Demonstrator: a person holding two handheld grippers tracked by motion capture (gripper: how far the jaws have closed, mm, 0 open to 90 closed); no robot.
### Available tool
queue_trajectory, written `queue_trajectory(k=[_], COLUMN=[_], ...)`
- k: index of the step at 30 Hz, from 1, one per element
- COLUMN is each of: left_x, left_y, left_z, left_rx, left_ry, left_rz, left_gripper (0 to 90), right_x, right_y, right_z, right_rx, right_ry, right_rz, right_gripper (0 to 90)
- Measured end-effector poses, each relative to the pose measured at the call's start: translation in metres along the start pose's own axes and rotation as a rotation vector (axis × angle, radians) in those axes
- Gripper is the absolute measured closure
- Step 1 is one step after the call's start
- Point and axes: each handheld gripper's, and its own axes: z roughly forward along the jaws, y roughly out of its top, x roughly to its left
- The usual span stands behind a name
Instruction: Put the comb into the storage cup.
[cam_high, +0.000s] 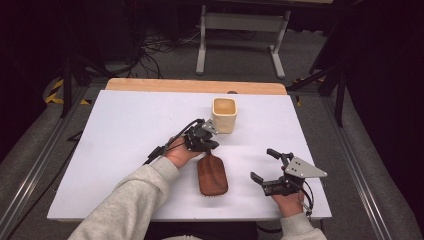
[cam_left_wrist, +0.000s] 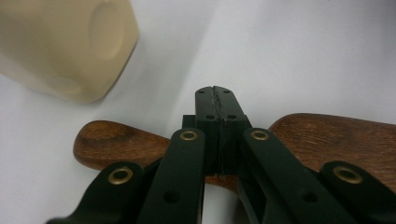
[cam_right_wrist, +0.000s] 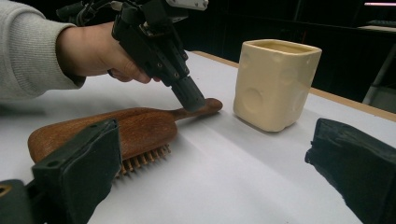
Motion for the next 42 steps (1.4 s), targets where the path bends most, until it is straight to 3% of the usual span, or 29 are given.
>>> queue_trajectory(k=[3, 6, 8, 26, 30, 42], left_x=[-0.004, -0.004, -0.003, 0.002, 0.005, 0.002], left_y=[0.002, 0.001, 0.001, -0.013, -0.019, -0.031], left_z=[0.004, 0.004, 0.004, -0.009, -0.013, -0.021], left_rx=[0.051, 0.068, 0.076, 0.141, 0.158, 0.215], left_ry=[0.020, 0.021, 0.029, 0.021, 0.014, -0.021], left_rz=[0.039, 0.030, 0.046, 0.033, 0.013, 0.022], left_gripper=[90.0, 90.0, 90.0, 90.0, 90.0, 90.0], right_x=[0.000, 0.000, 0.000, 0.000, 0.000, 0.000], right_y=[0.000, 0.000, 0.000, -0.001, -0.001, -0.001], right_z=[0.000, 0.000, 0.000, 0.001, 0.001, 0.003], right_rx=[0.001, 0.001, 0.001, 0.004, 0.004, 0.005], right_ry=[-0.002, 0.000, 0.002, 0.009, 0.016, 0.022], right_rz=[0.003, 0.002, 0.001, 0.005, 0.008, 0.012], right_gripper=[2.8, 2.8, 2.8, 2.8, 2.8, 2.8])
